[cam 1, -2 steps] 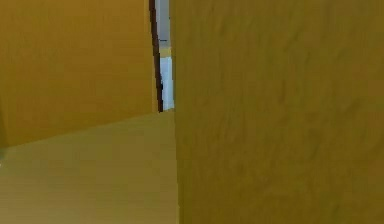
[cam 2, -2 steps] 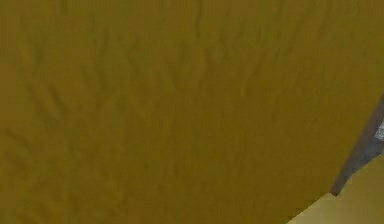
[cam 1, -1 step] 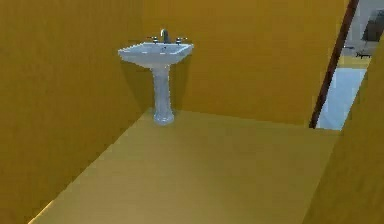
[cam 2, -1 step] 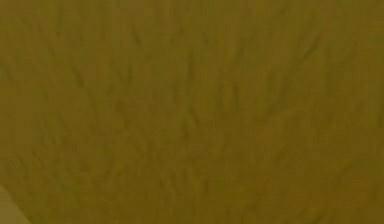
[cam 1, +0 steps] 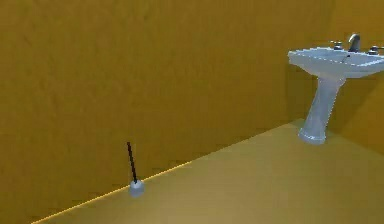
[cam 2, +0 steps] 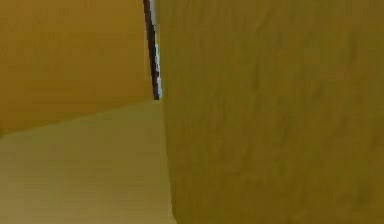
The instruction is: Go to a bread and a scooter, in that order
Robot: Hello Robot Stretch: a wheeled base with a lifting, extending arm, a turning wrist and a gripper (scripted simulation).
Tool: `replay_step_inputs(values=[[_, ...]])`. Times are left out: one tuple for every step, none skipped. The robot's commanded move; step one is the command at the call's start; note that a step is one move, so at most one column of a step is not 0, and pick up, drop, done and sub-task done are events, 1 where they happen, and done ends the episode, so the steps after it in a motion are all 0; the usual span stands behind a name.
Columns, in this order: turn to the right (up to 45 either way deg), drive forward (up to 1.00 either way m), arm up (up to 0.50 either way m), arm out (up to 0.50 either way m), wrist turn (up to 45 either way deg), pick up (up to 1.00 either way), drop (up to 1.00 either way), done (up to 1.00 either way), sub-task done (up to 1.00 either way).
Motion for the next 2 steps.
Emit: replay_step_inputs(values=[[-27.0, 0.00, 0.00, 0.00, 0.0, 0.00, 0.00, 0.00, 0.00], [-3.0, 0.00, 0.00, 0.00, 0.0, 0.00, 0.00, 0.00, 0.00]])
